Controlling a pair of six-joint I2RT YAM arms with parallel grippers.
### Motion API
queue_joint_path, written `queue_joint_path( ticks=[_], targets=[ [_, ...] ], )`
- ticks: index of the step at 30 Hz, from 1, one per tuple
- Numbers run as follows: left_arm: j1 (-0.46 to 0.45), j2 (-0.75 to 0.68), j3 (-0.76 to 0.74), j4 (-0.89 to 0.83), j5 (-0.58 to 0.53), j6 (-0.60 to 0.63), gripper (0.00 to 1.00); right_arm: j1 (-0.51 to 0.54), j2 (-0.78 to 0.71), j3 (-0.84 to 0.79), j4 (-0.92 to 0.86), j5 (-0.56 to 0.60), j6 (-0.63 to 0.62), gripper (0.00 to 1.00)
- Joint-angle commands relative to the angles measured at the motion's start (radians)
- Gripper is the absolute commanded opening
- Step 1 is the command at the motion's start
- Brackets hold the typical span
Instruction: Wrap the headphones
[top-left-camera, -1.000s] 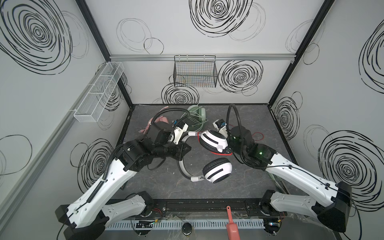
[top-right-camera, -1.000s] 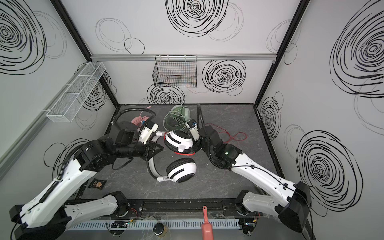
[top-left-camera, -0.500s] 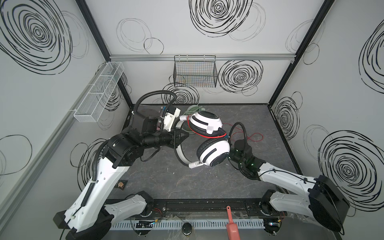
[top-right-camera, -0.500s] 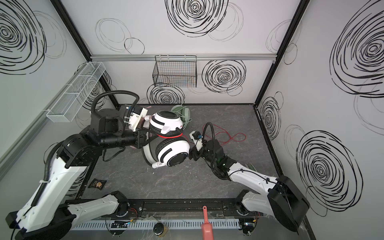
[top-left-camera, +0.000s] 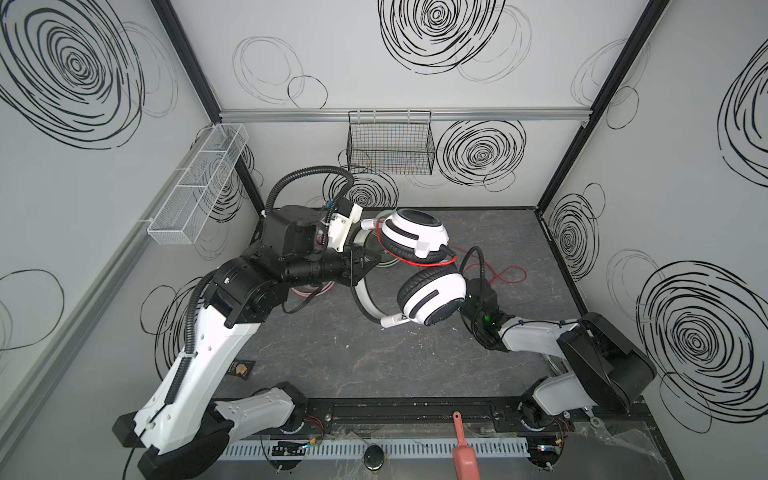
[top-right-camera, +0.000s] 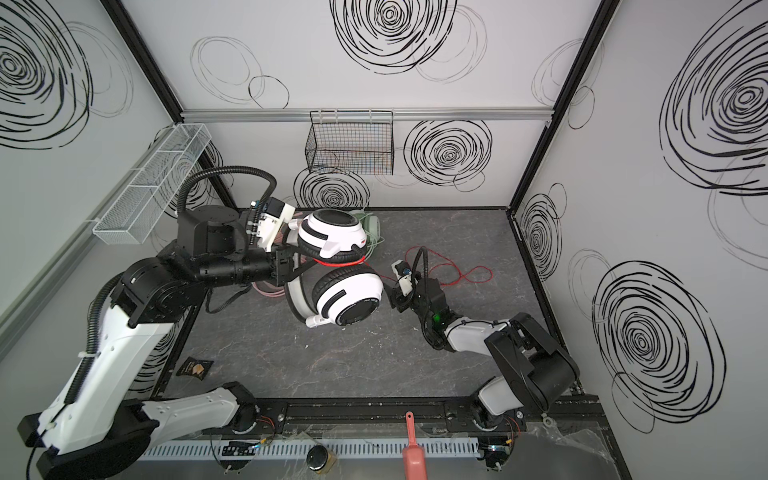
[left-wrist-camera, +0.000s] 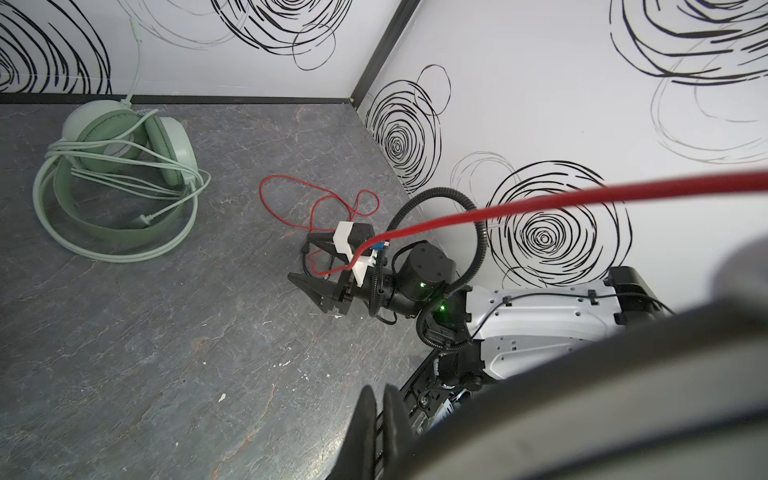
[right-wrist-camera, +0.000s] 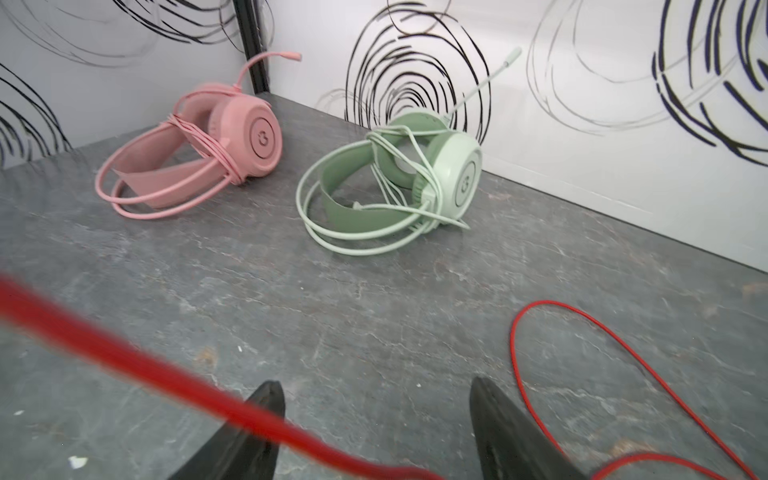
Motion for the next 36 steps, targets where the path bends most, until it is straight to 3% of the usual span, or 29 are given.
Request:
queue_joint_path(
  ticks=[1, 9, 10, 12, 17, 21, 24, 29, 33, 36],
  targets=[
    [0.009, 0.001, 0.049, 0.055, 0.015, -0.017, 0.00, -0.001, 0.004, -0.023, 0.087, -0.006, -0.015, 0.70],
    [0.019, 0.007, 0.062, 0.056, 0.024, -0.012, 0.00, -0.002, -0.020, -0.087, 0.089, 0.055, -0.037, 0.69],
    [0.018, 0.008, 0.064, 0.055, 0.022, -0.012, 0.00, -0.013, -0.002, -0.062, 0.056, 0.042, -0.033, 0.66],
    [0.022, 0.012, 0.069, 0.055, 0.022, -0.012, 0.00, -0.032, 0.045, -0.014, 0.000, -0.004, -0.013, 0.46],
    [0.032, 0.019, 0.085, 0.058, 0.032, -0.016, 0.00, -0.034, 0.118, -0.001, 0.048, -0.162, 0.028, 0.36],
    [0.057, 0.031, 0.098, 0.058, 0.028, -0.010, 0.00, -0.032, 0.100, -0.001, -0.003, -0.390, 0.054, 0.17],
    [0.112, 0.044, 0.091, 0.072, 0.050, -0.009, 0.00, -0.020, 0.027, -0.019, -0.103, -0.507, 0.108, 0.09],
    [0.184, 0.069, 0.089, 0.091, 0.030, 0.003, 0.00, 0.066, -0.228, -0.106, -0.299, -0.546, 0.151, 0.00],
    [0.194, 0.087, 0.059, 0.121, -0.152, 0.000, 0.00, 0.196, -0.415, -0.115, -0.508, -0.484, 0.167, 0.00],
    [0.213, 0.091, 0.003, 0.176, -0.303, -0.023, 0.00, 0.323, -0.556, -0.111, -0.639, -0.341, 0.217, 0.00]
  ],
)
